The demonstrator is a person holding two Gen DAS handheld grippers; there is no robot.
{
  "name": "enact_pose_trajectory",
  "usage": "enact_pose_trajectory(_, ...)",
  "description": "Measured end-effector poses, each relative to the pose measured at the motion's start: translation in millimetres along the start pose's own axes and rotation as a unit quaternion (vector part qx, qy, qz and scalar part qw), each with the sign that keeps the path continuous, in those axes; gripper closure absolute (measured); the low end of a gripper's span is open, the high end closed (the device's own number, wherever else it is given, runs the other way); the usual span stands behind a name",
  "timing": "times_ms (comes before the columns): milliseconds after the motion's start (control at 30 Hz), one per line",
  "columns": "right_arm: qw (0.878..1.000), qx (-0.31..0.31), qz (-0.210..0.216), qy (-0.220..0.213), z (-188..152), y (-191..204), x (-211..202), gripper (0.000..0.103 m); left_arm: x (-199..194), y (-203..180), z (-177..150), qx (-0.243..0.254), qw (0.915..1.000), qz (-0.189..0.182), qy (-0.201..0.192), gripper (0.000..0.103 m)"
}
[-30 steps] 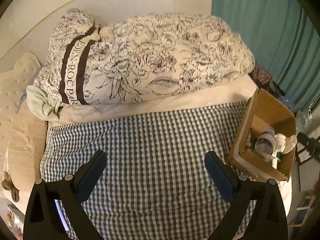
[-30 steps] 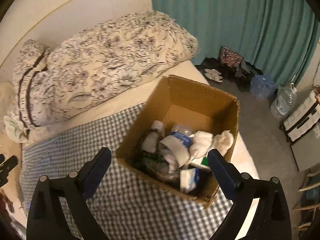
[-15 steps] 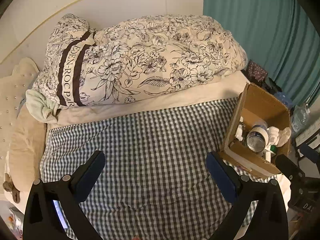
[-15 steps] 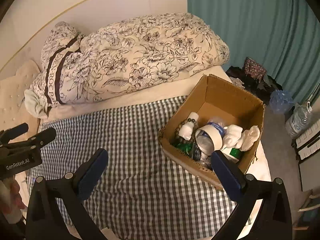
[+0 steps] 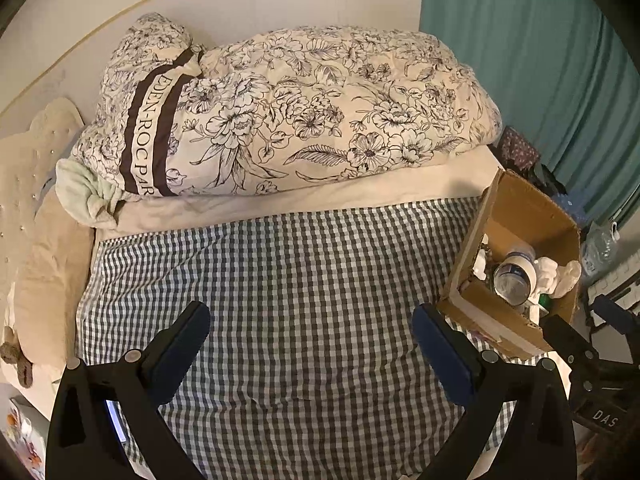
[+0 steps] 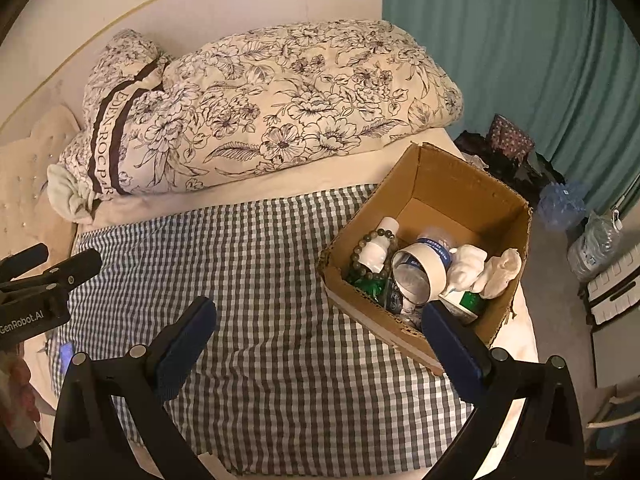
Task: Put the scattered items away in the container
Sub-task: 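Withdraw the right tool from the cardboard box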
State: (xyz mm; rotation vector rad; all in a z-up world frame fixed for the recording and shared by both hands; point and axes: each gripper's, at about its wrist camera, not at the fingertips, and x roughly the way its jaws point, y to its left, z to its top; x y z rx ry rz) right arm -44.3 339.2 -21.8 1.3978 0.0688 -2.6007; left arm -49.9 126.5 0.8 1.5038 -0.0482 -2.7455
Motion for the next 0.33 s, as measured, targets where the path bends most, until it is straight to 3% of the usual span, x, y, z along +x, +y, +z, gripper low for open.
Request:
enact_pose_trajectory(167,1.0,-0.003,0.001,0.005,-2.3,2.9,0.6,0.0,-1.8,-1.5,-4.0,0.0,0.9999,-0.01,0.006,0.0)
enact_pose_trajectory(333,1.0,-0.003,0.001,0.011,-4.5,2.5,2.4,0.0,-5.3,-3.0,-10.1,0.009,0.9999,0.009,0.001,0.0)
